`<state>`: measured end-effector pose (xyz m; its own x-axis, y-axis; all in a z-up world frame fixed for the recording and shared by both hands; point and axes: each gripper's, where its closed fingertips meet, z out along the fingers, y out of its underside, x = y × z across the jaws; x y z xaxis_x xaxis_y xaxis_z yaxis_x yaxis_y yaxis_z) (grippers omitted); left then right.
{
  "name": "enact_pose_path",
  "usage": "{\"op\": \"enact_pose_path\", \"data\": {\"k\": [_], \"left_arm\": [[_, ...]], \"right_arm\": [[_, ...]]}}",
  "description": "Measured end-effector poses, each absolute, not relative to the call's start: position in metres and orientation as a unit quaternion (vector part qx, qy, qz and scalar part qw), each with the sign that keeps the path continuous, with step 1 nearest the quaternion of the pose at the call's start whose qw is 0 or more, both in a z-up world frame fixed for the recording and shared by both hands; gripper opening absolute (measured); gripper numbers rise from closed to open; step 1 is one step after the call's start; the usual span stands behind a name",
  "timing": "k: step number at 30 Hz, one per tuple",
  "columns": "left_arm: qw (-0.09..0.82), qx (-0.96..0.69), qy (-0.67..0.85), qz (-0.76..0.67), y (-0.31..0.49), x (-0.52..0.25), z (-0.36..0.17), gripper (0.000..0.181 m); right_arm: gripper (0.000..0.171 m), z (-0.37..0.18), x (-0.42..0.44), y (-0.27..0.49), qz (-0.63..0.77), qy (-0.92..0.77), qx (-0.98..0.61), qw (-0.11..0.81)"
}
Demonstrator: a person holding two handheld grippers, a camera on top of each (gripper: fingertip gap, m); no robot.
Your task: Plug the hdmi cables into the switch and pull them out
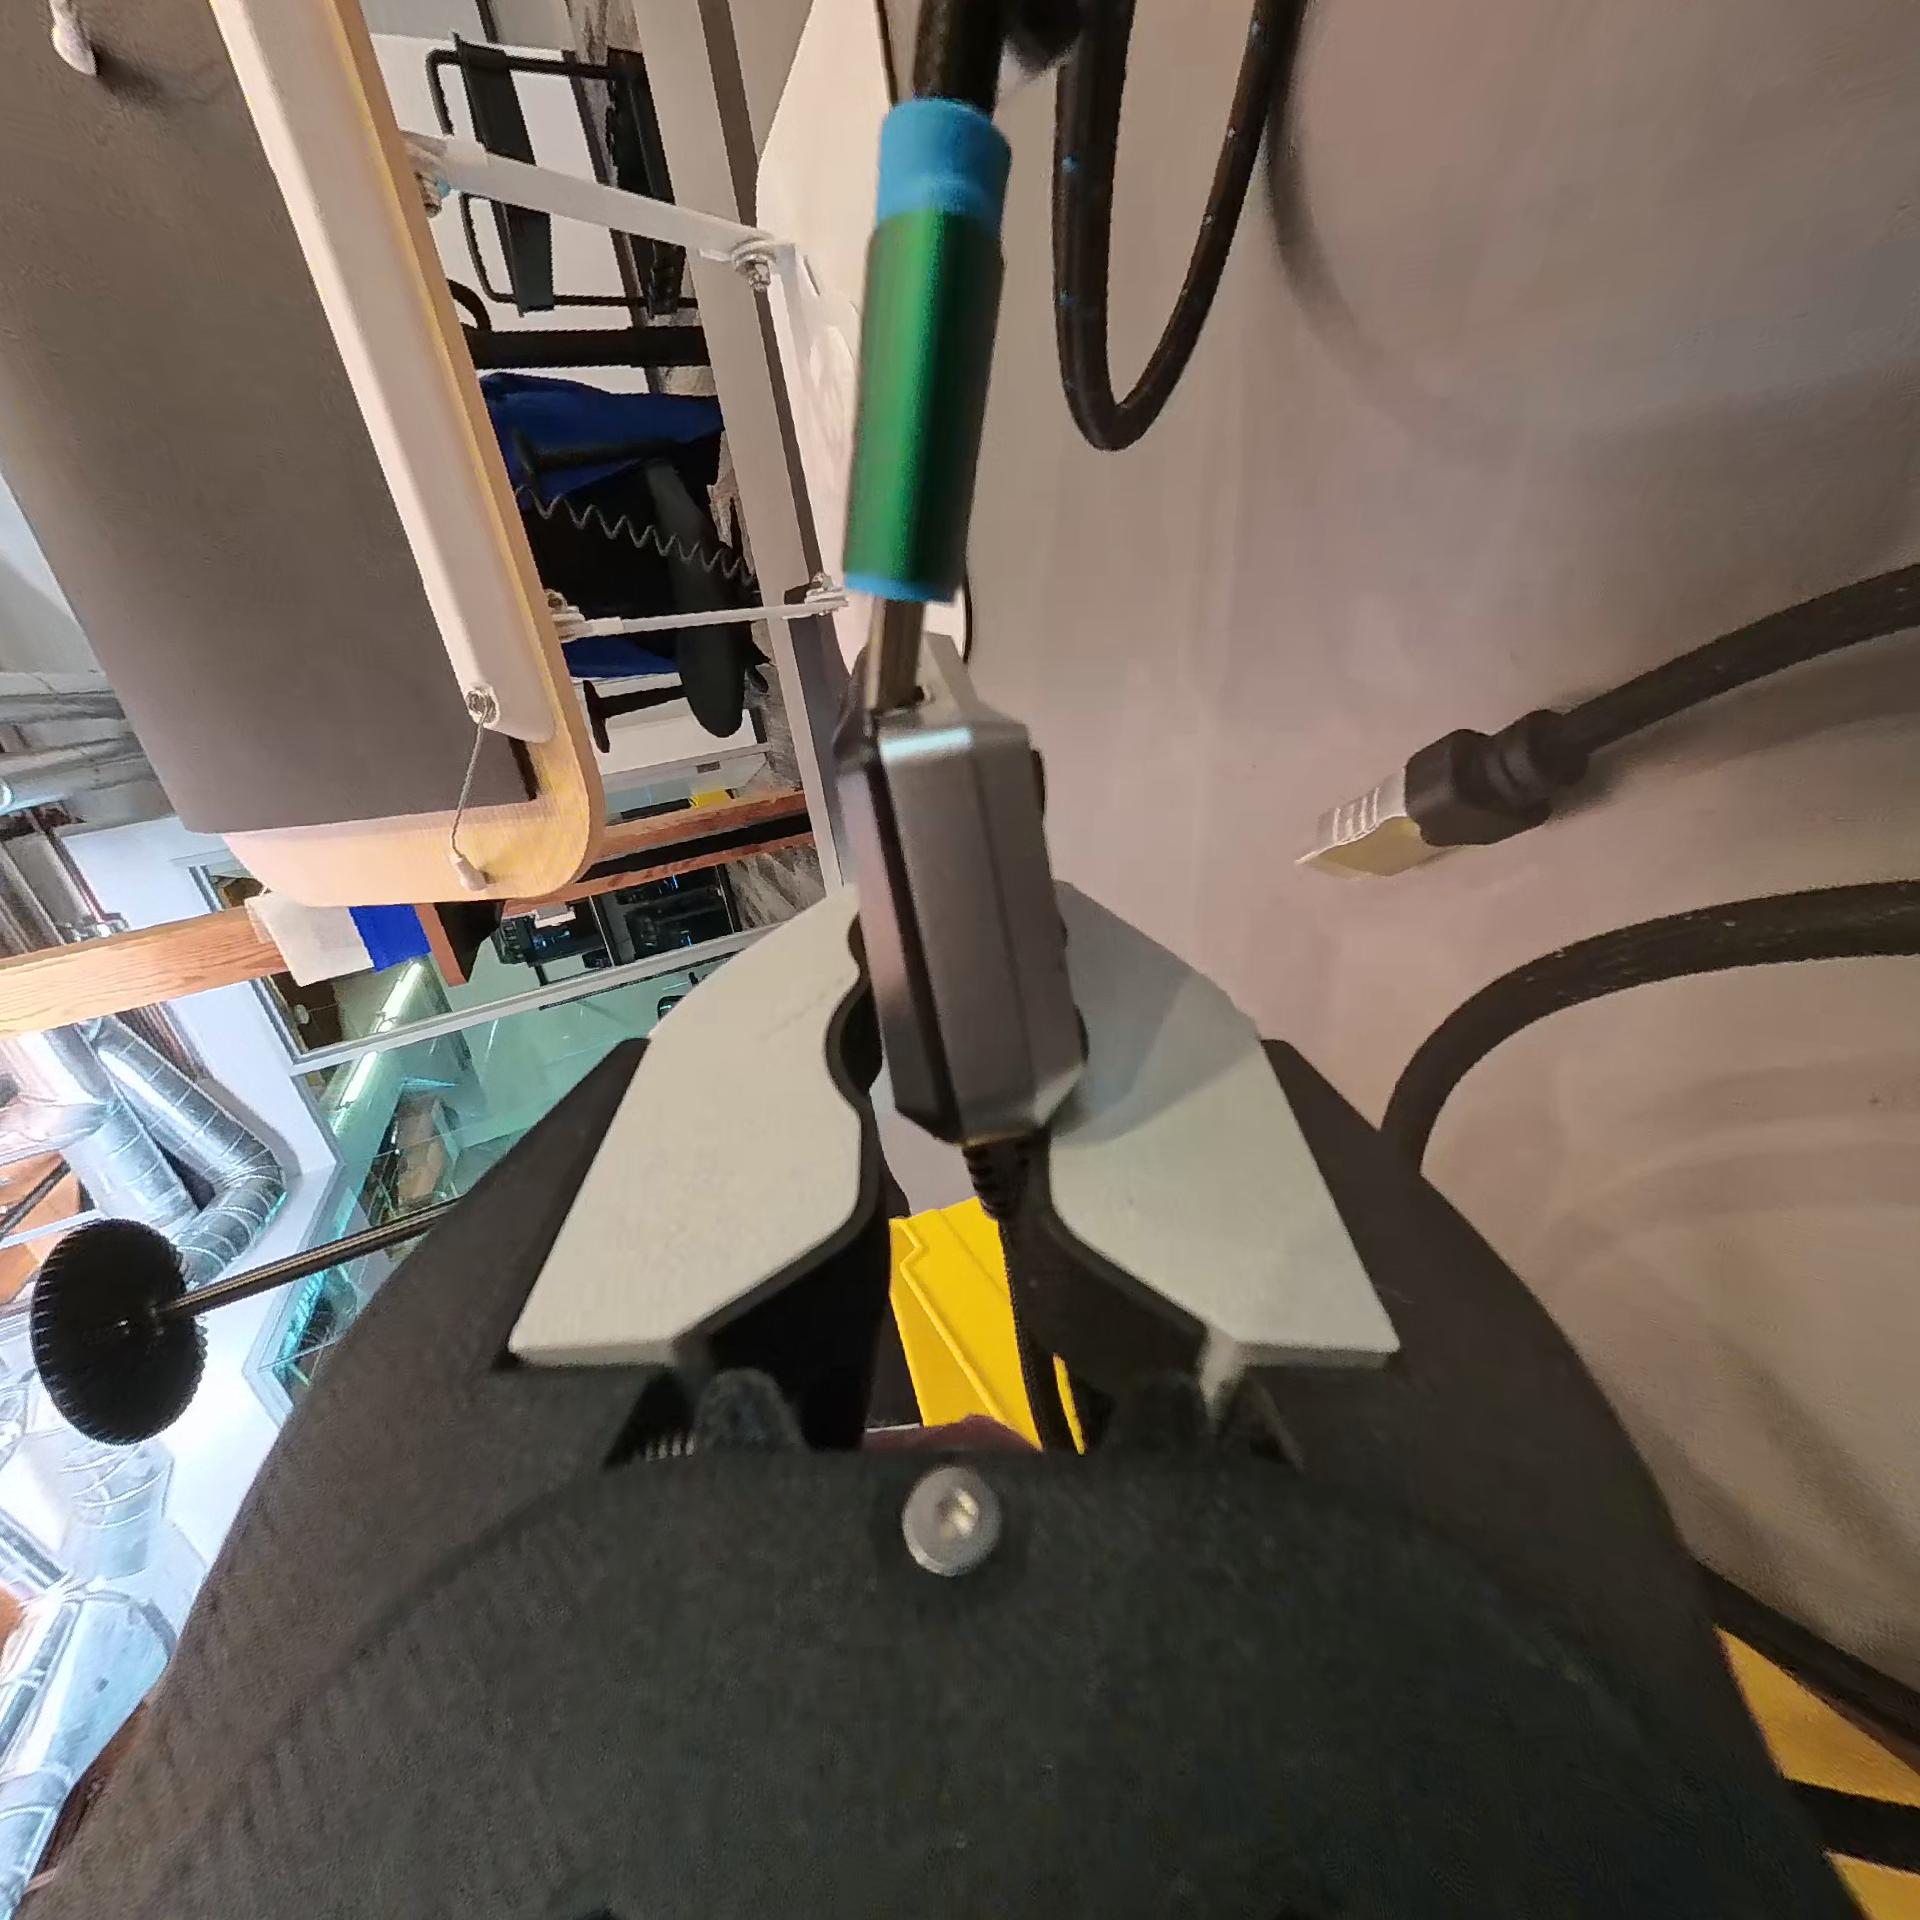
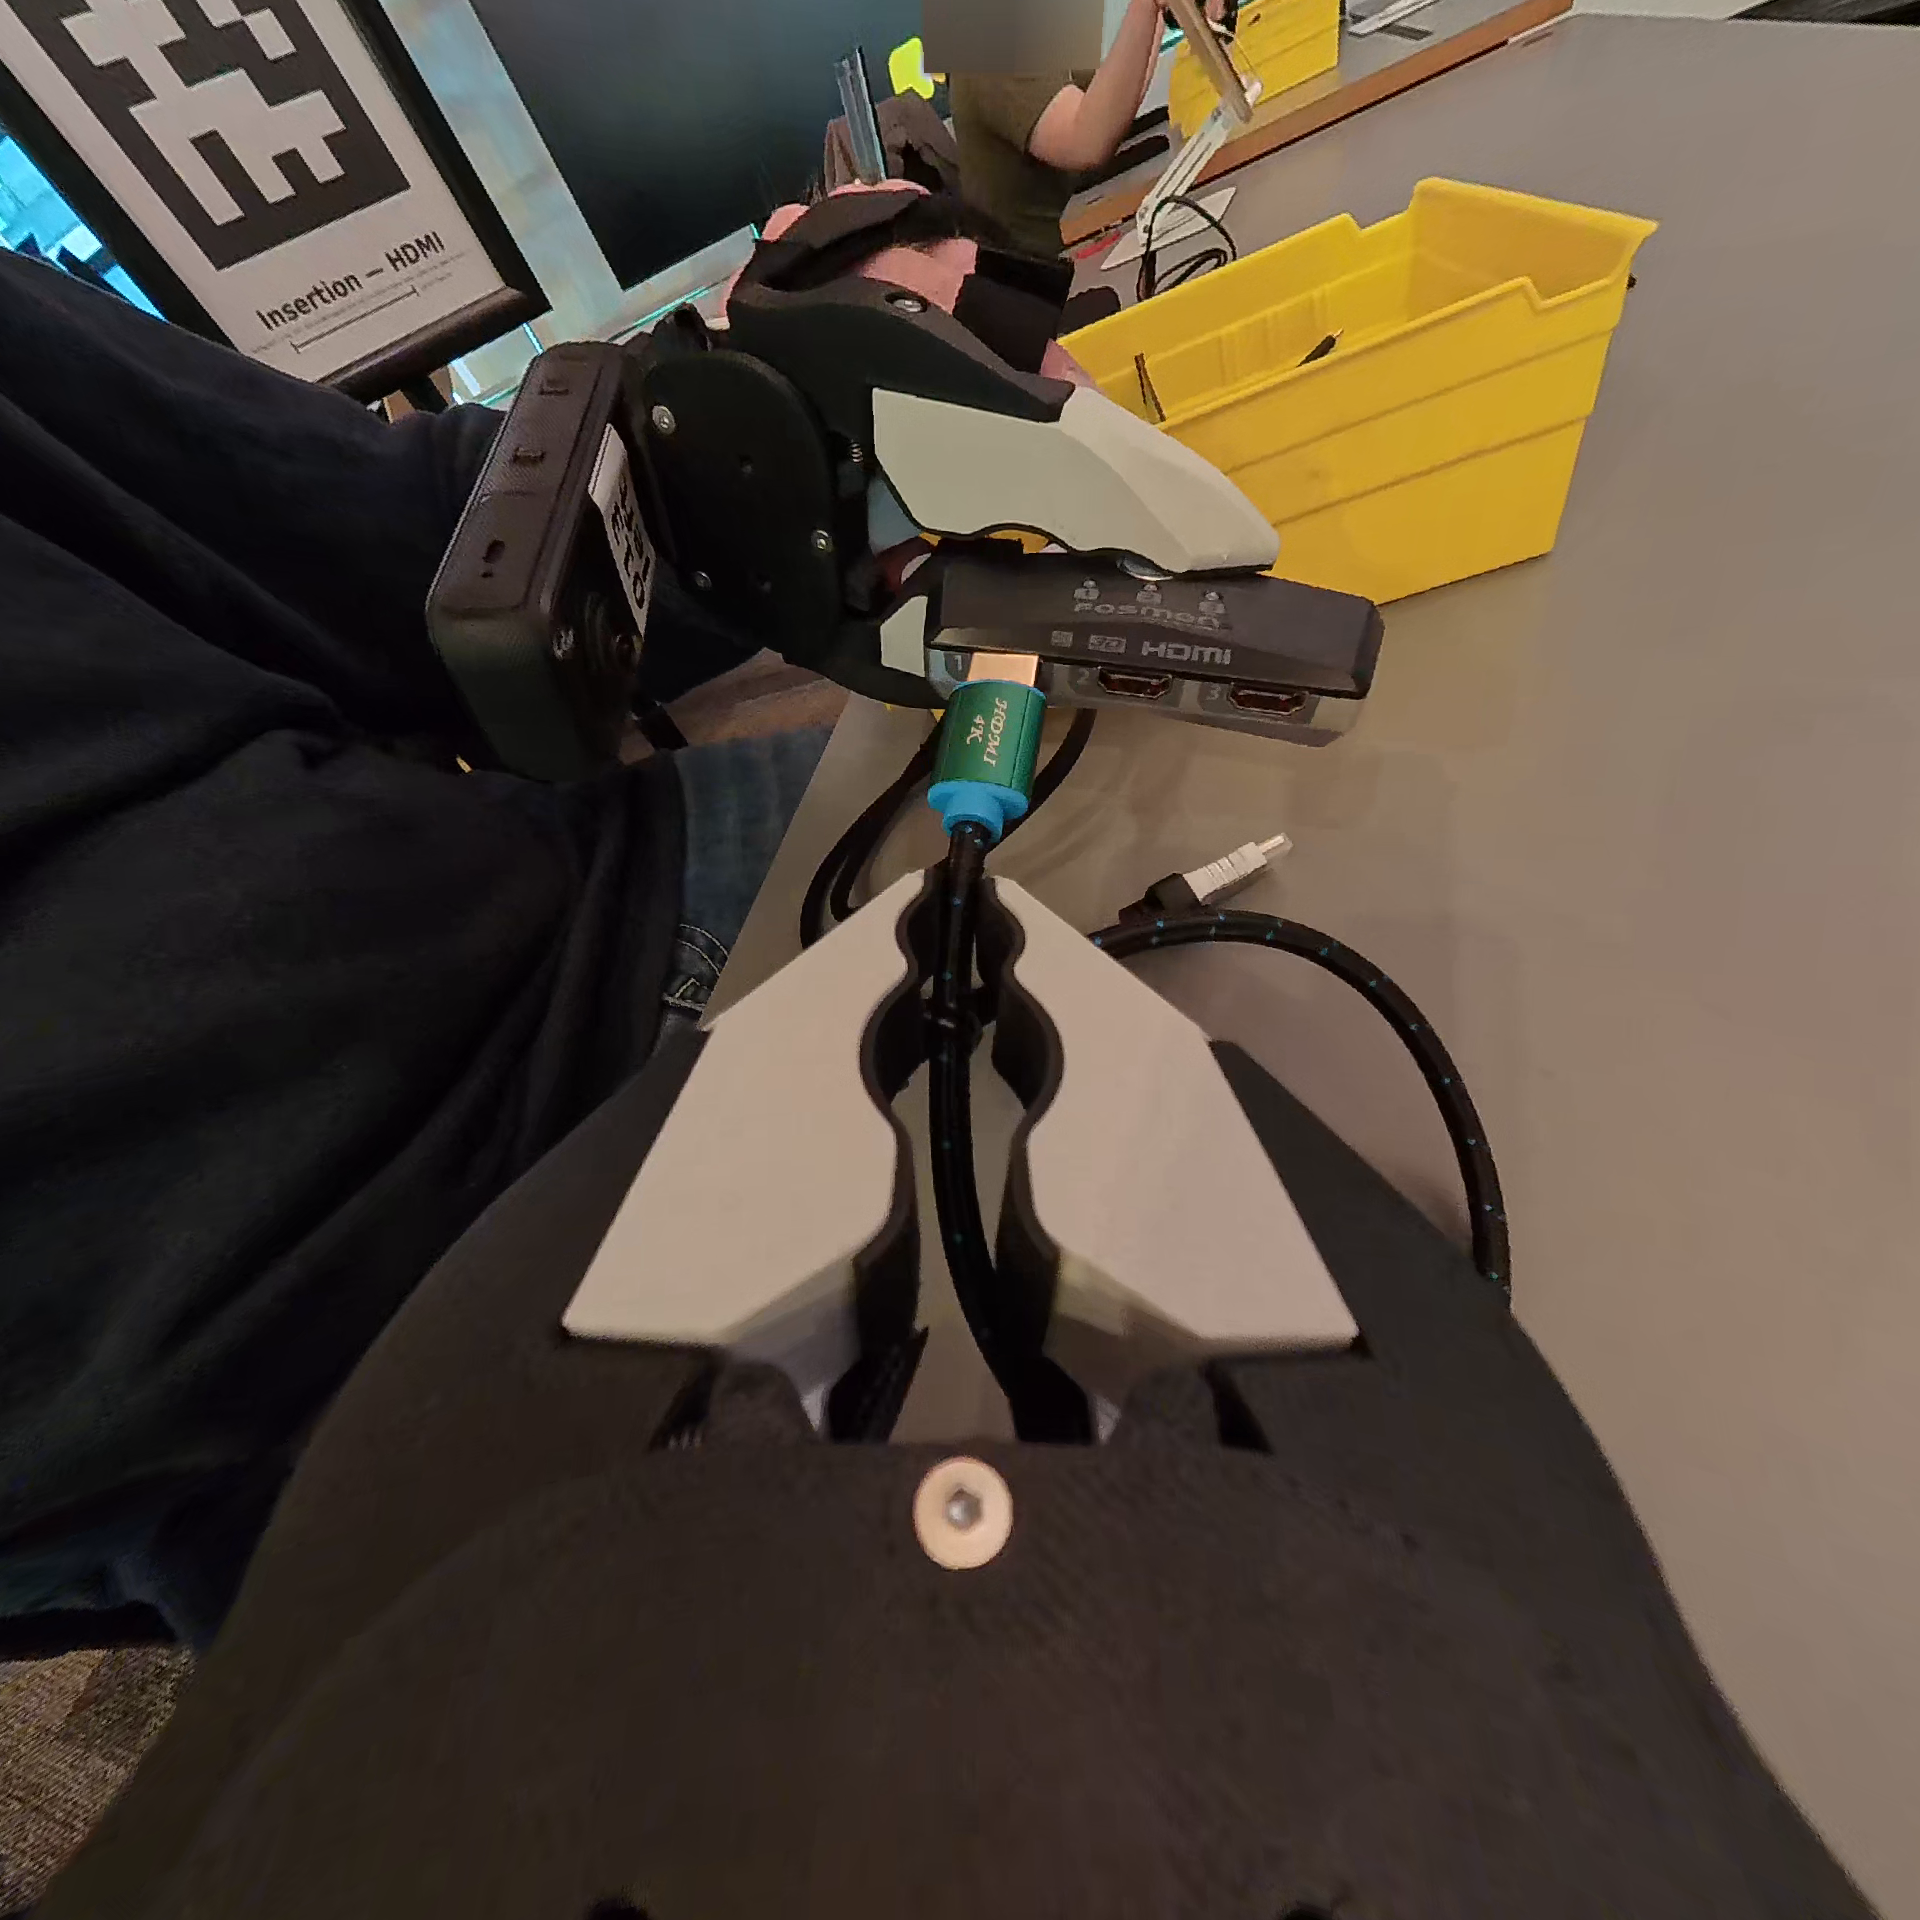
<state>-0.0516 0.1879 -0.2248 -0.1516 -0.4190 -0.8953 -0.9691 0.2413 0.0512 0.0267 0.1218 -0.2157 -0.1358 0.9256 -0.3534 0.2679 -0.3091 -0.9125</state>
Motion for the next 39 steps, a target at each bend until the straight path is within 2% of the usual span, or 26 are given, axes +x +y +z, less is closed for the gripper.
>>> {"op": "enact_pose_path", "data": {"k": [13,22,39], "left_arm": [[0.390,-0.502,0.683,0.359,0.189,-0.053,-0.230,0.024],[0.383,-0.524,0.676,0.350,0.190,-0.059,-0.233,0.024],[0.379,-0.548,0.661,0.346,0.191,-0.065,-0.236,0.024]], "right_arm": [[0.003,-0.222,0.027,0.123,0.548,-0.504,-0.610,0.272],[0.004,-0.220,0.021,0.127,0.511,-0.519,-0.595,0.339],[0.004,-0.220,0.008,0.131,0.515,-0.478,-0.598,0.386]]}}
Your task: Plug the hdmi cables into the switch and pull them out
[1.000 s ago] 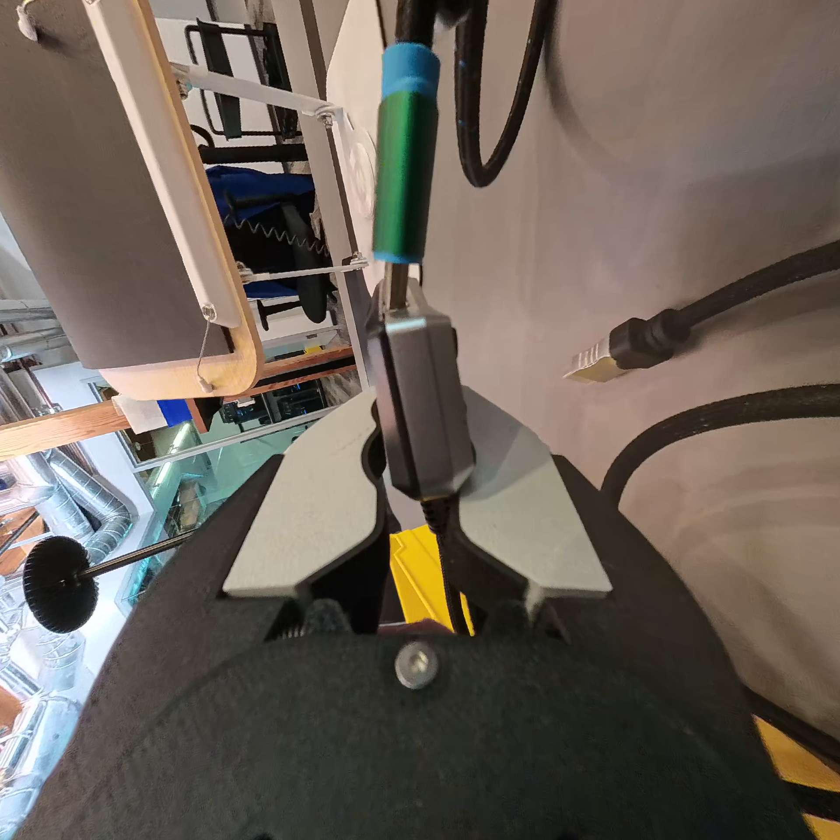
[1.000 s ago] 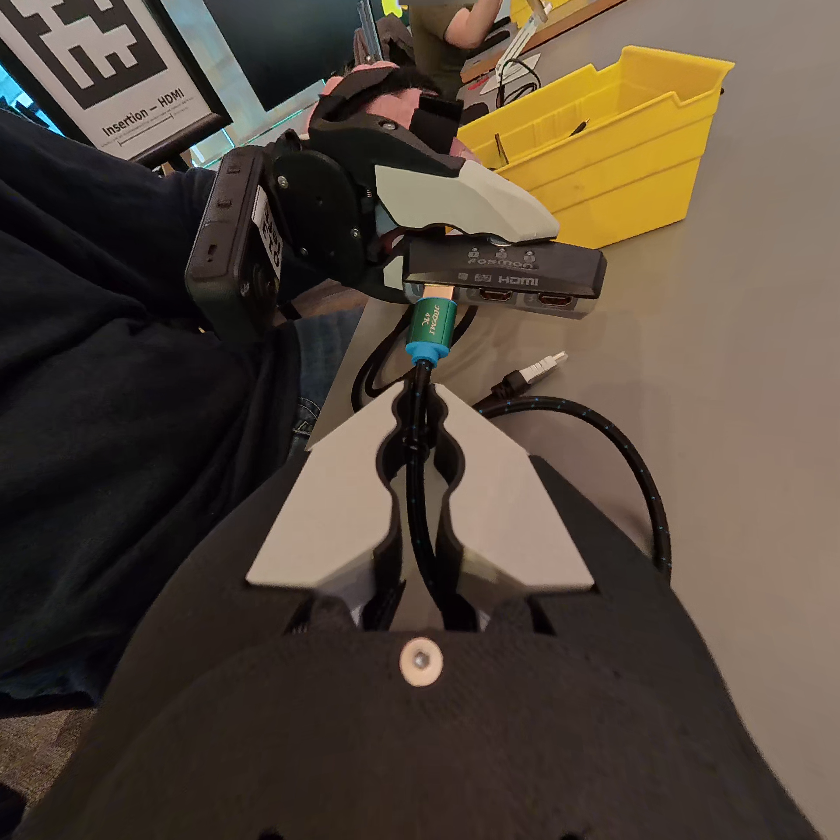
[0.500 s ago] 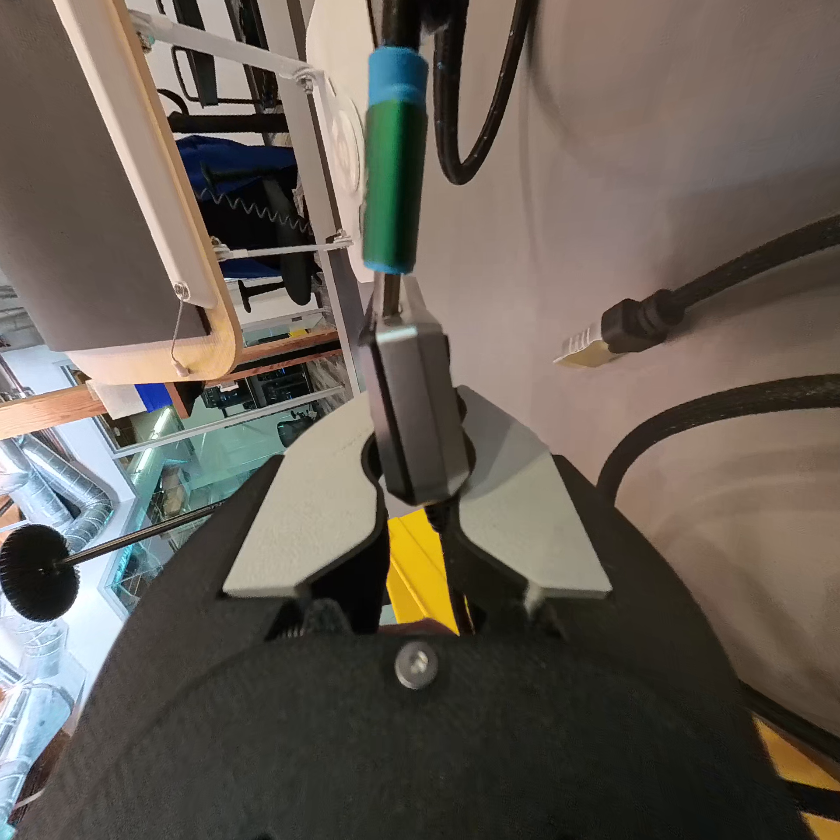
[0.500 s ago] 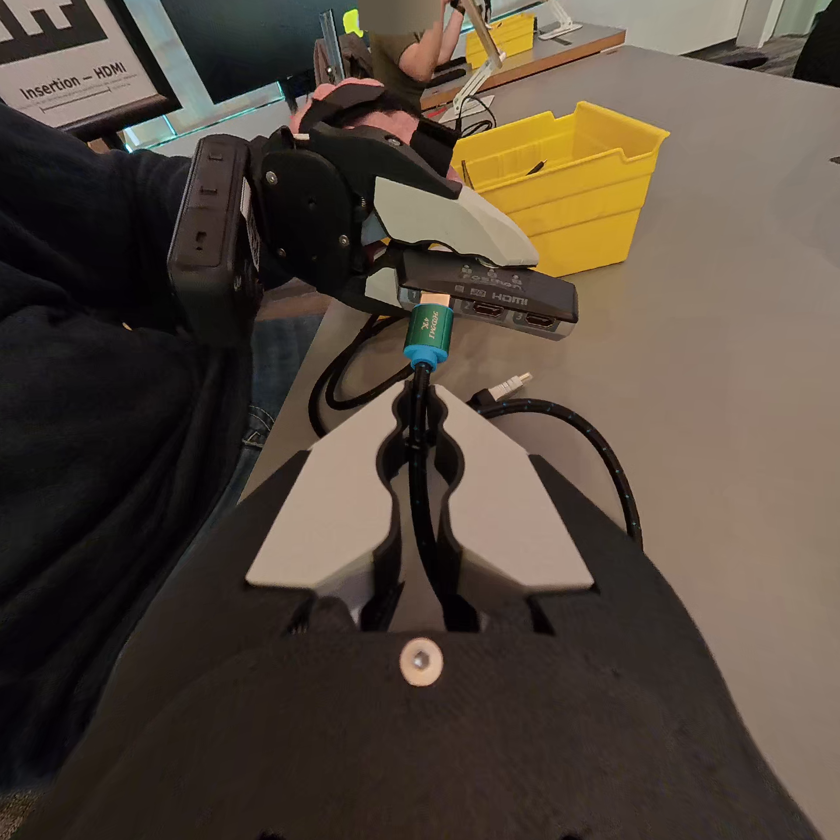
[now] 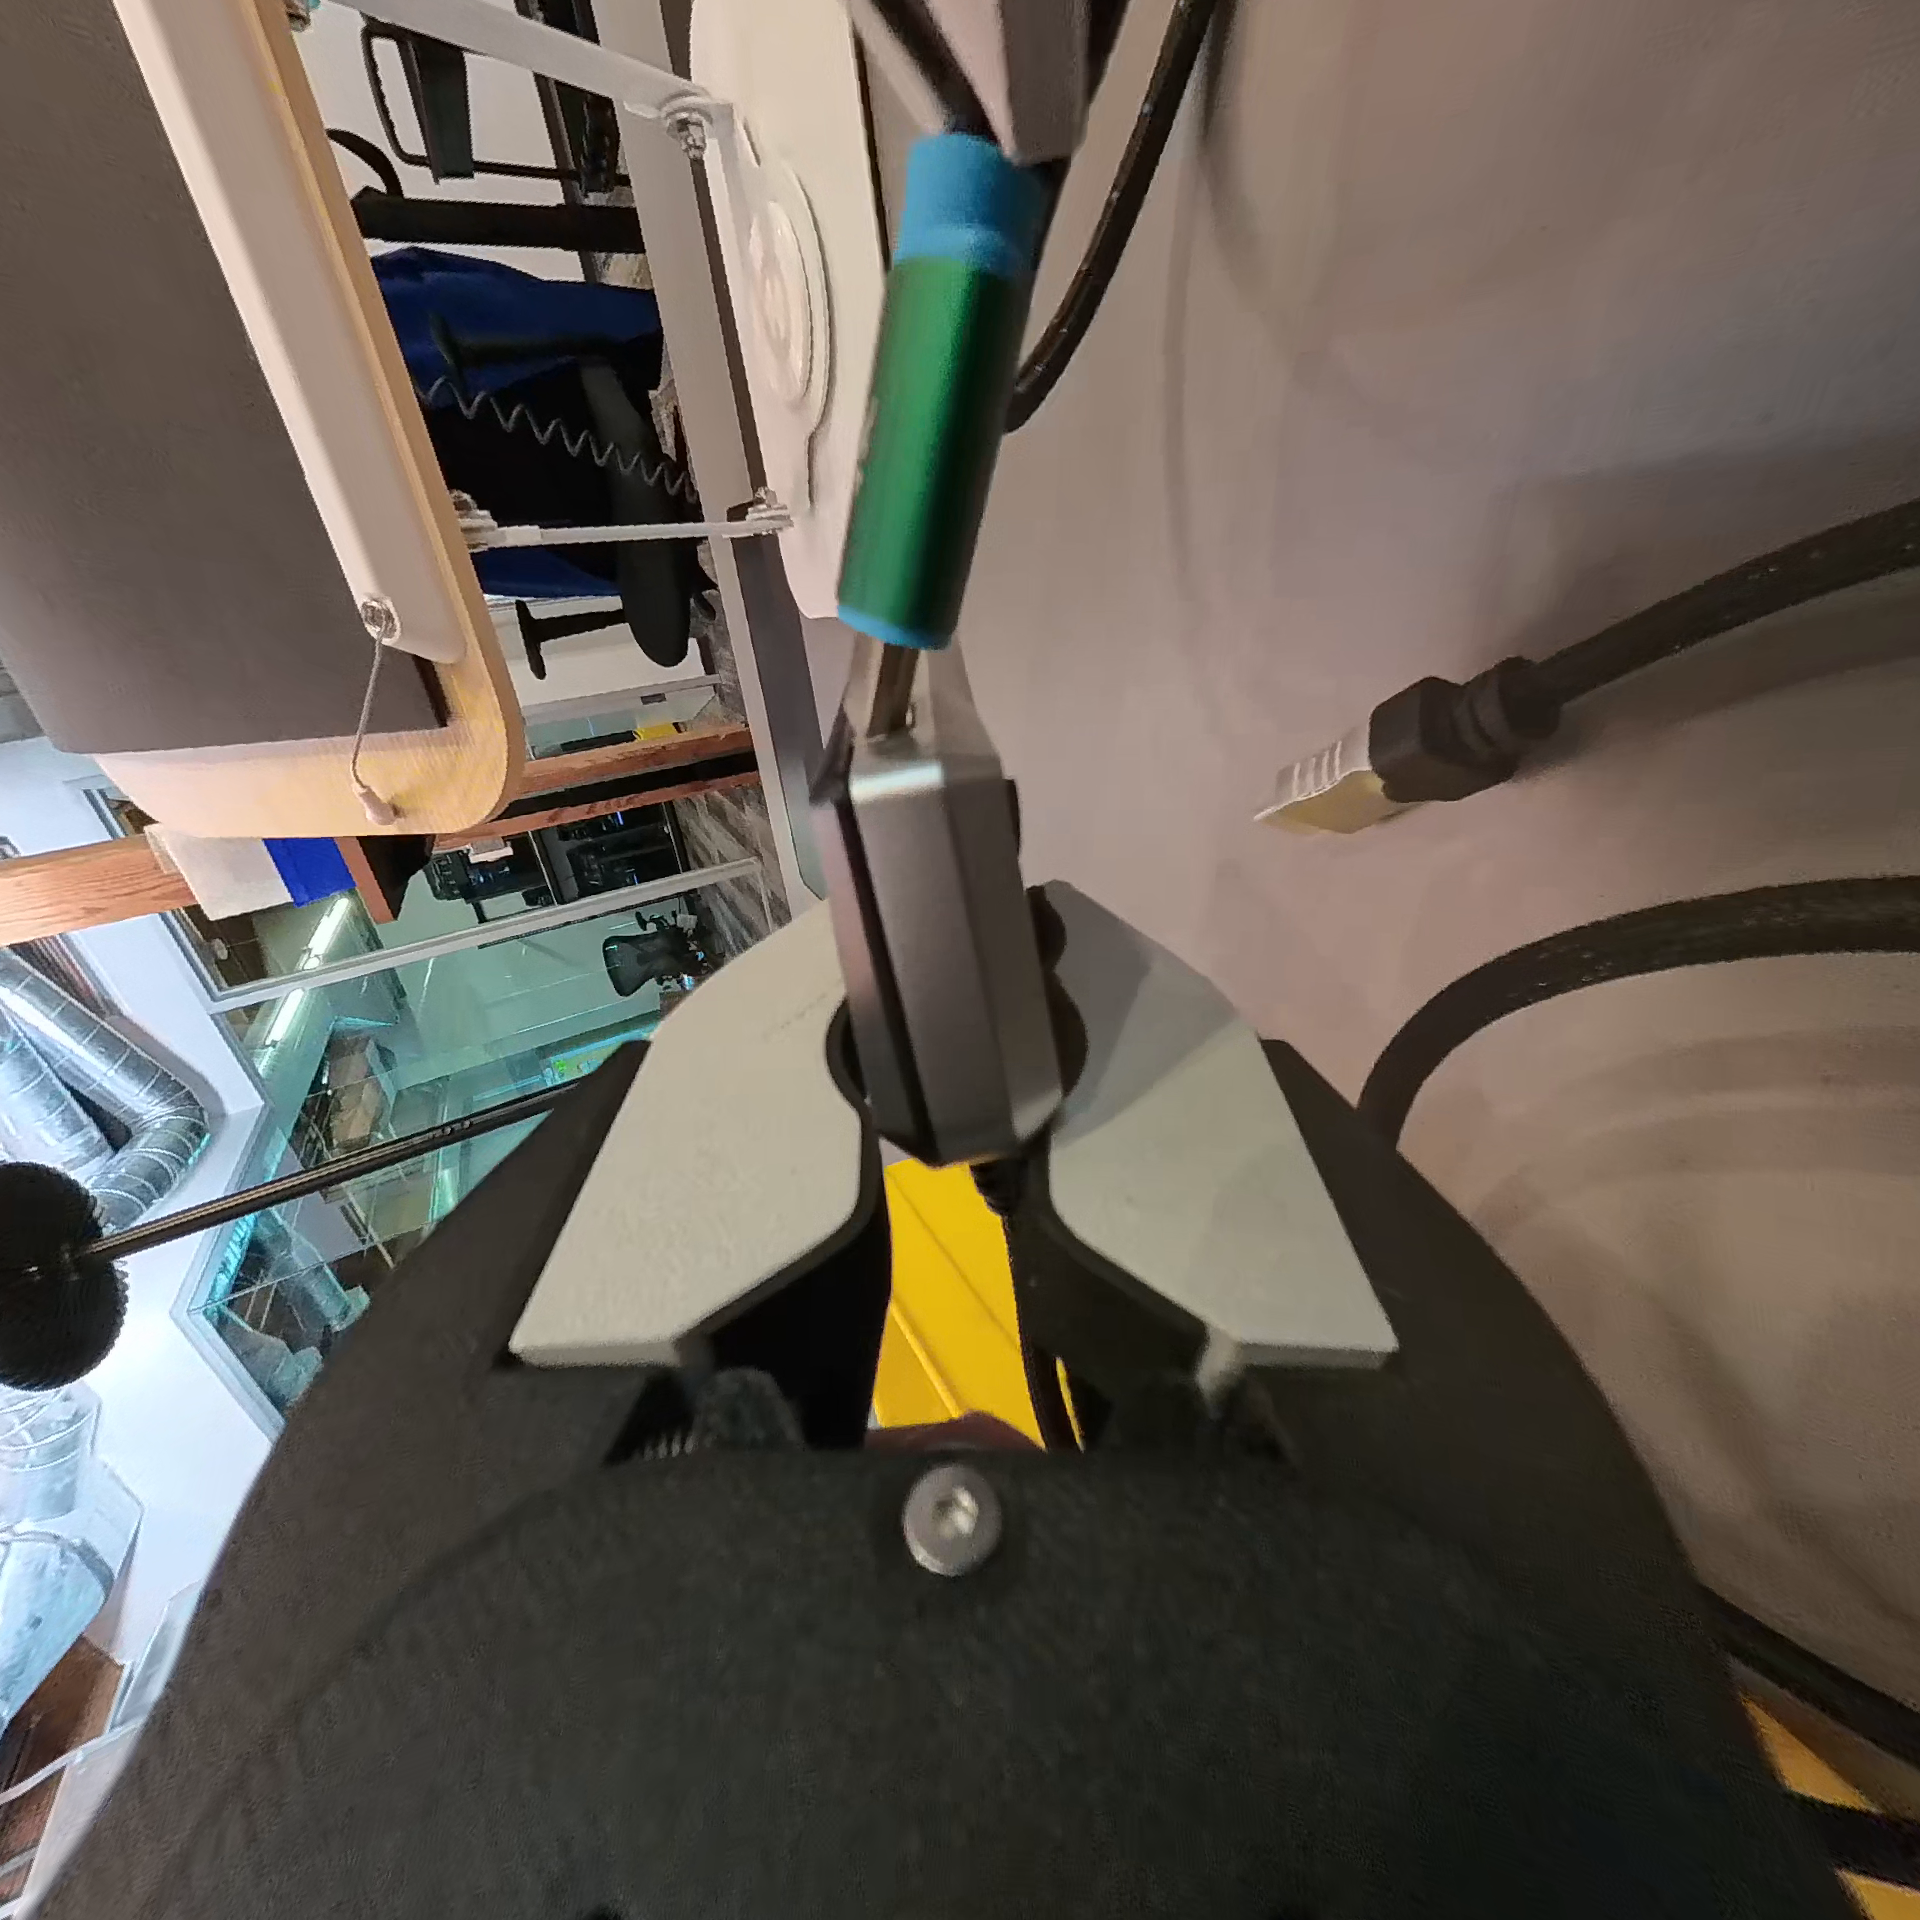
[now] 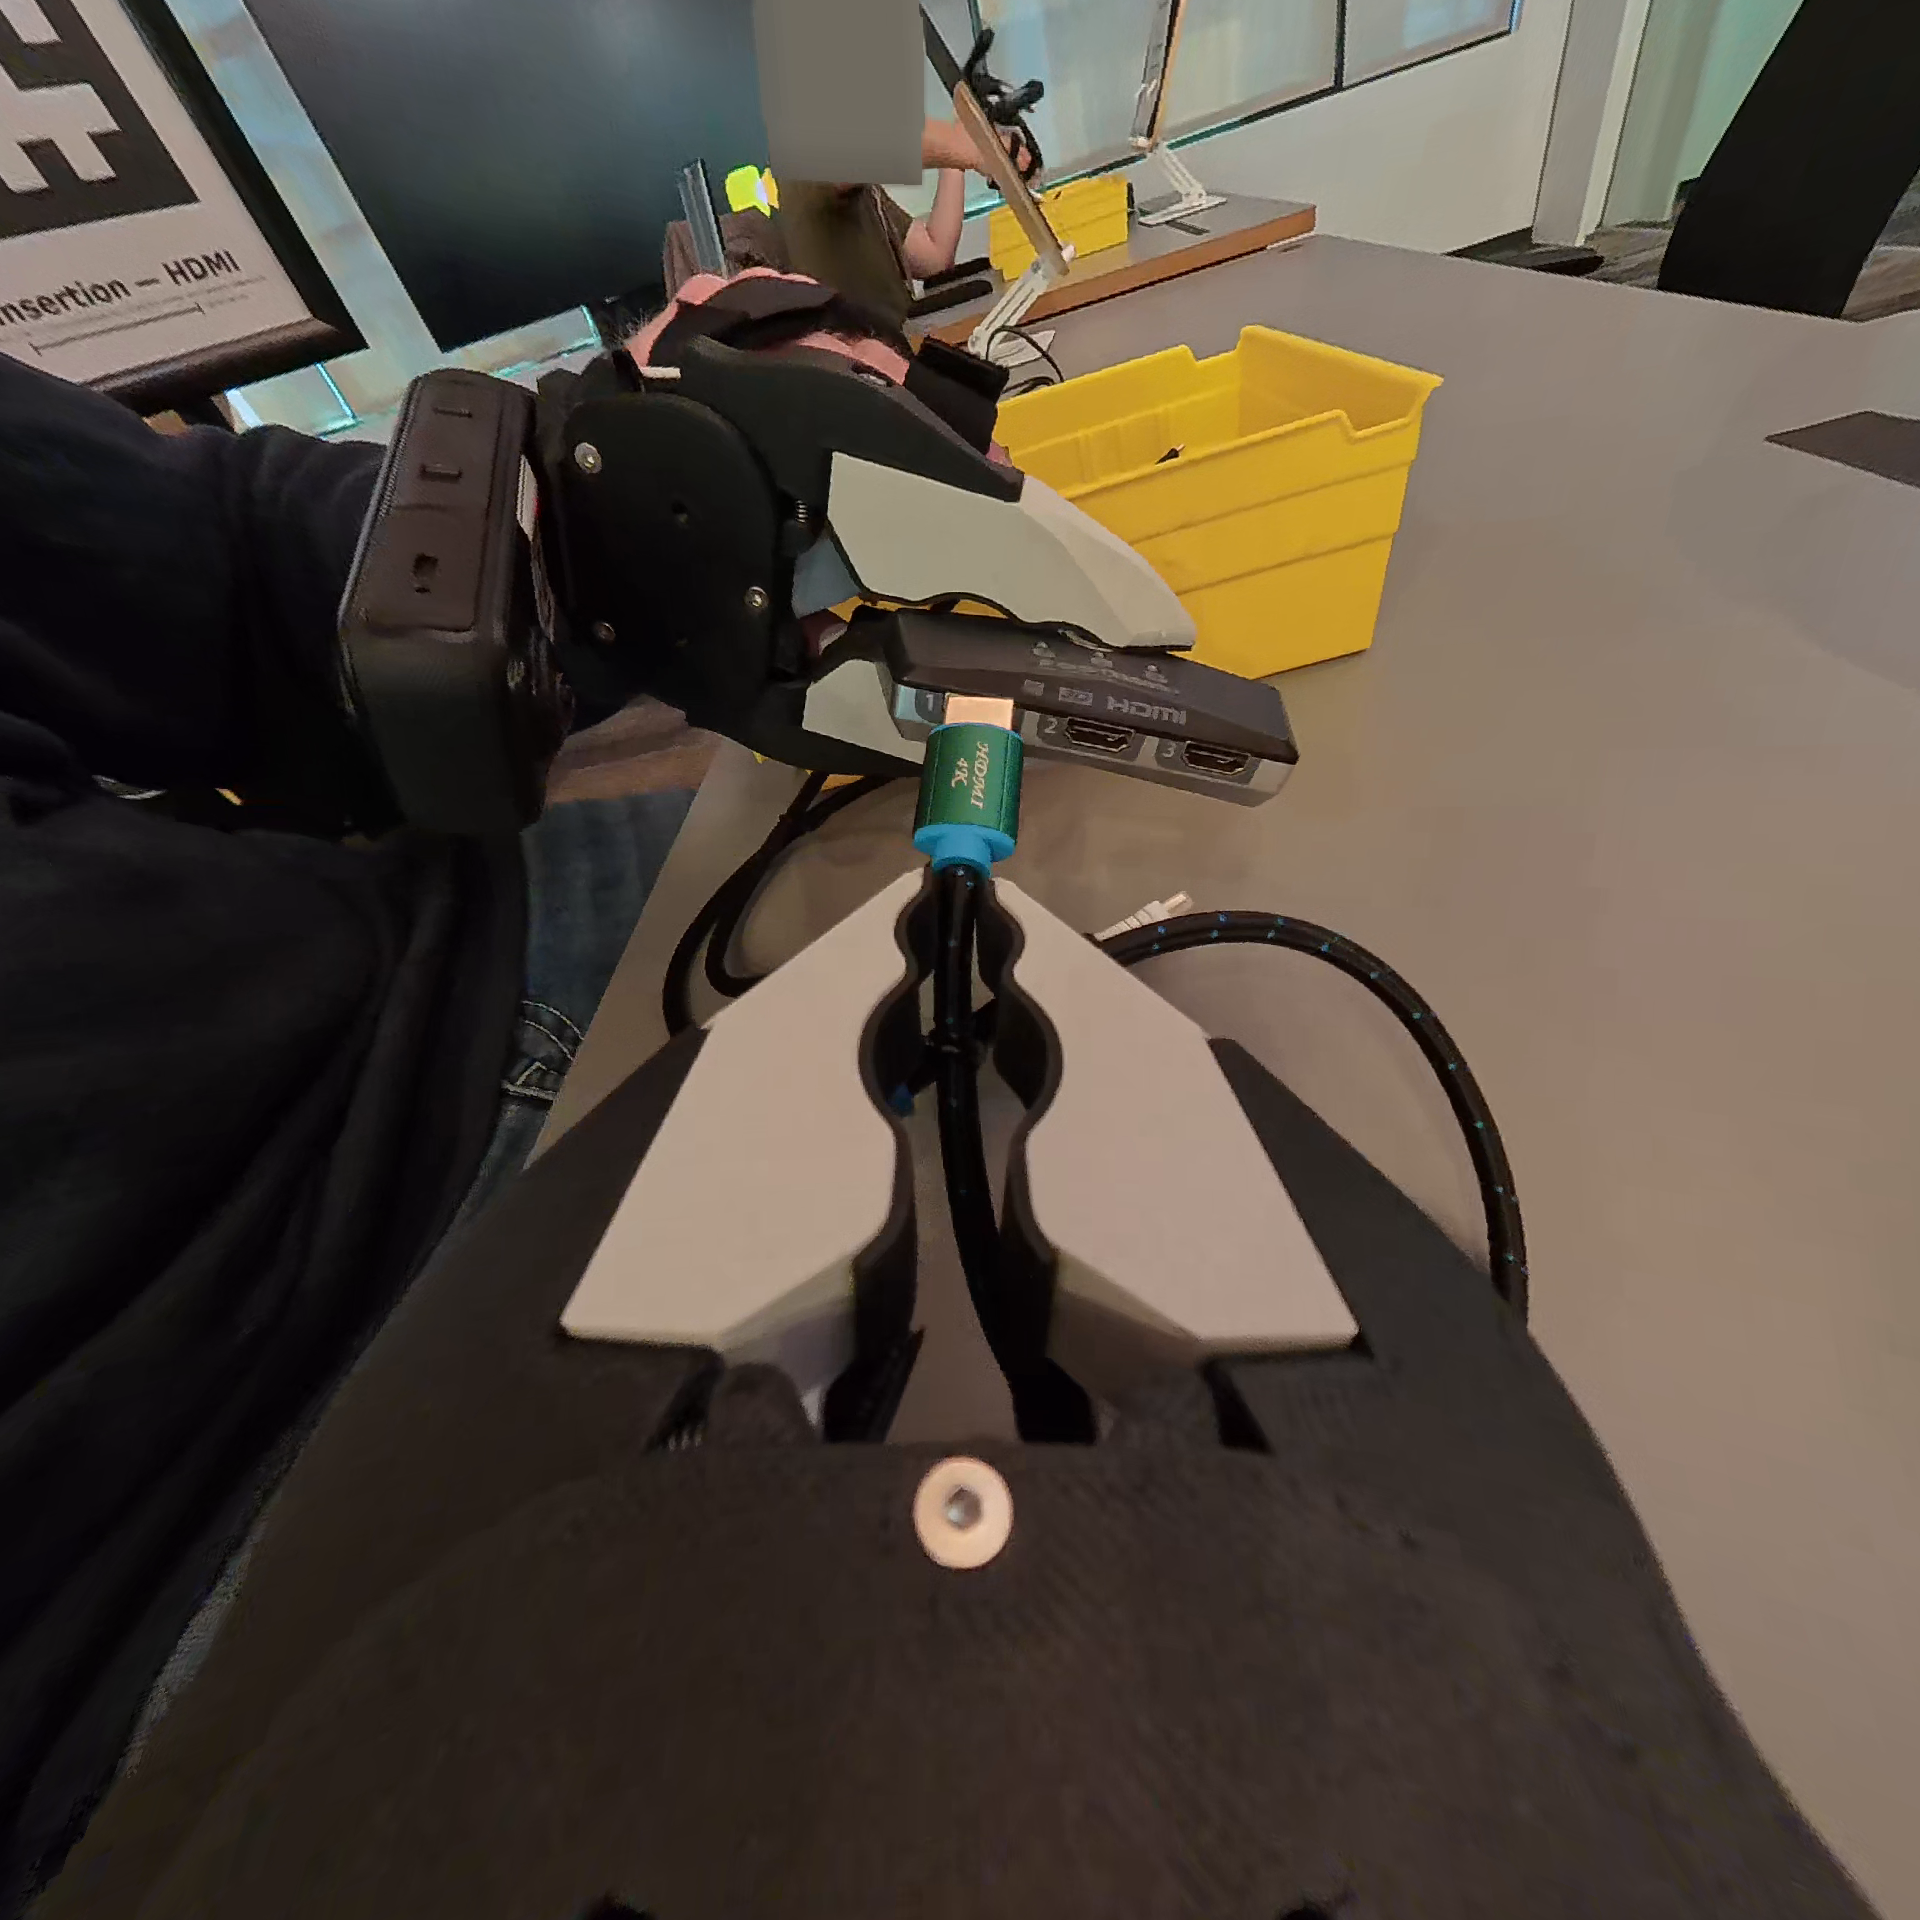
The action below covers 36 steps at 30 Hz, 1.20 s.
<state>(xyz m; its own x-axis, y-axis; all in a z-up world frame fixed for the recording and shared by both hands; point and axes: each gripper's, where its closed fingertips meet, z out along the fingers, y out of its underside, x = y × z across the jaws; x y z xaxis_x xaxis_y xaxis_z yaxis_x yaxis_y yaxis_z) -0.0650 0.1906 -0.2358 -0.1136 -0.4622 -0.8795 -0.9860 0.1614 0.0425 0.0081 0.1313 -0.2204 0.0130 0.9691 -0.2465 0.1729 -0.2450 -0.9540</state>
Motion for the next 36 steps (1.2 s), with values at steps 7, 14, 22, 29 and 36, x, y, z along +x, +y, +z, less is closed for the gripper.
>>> {"op": "enact_pose_path", "data": {"k": [7,14,22,29,36], "left_arm": [[0.381,-0.553,0.655,0.347,0.192,-0.066,-0.234,0.025],[0.392,-0.520,0.669,0.358,0.189,-0.057,-0.235,0.024],[0.391,-0.509,0.675,0.364,0.188,-0.053,-0.239,0.023],[0.395,-0.504,0.676,0.364,0.187,-0.051,-0.242,0.023],[0.390,-0.492,0.679,0.381,0.186,-0.050,-0.243,0.023]], "right_arm": [[0.003,-0.219,0.007,0.134,0.506,-0.475,-0.600,0.397],[0.003,-0.222,0.018,0.127,0.519,-0.494,-0.615,0.330],[0.003,-0.224,0.023,0.125,0.504,-0.518,-0.627,0.292],[0.003,-0.231,0.024,0.122,0.518,-0.513,-0.629,0.269],[0.003,-0.235,0.026,0.121,0.522,-0.508,-0.642,0.239]]}}
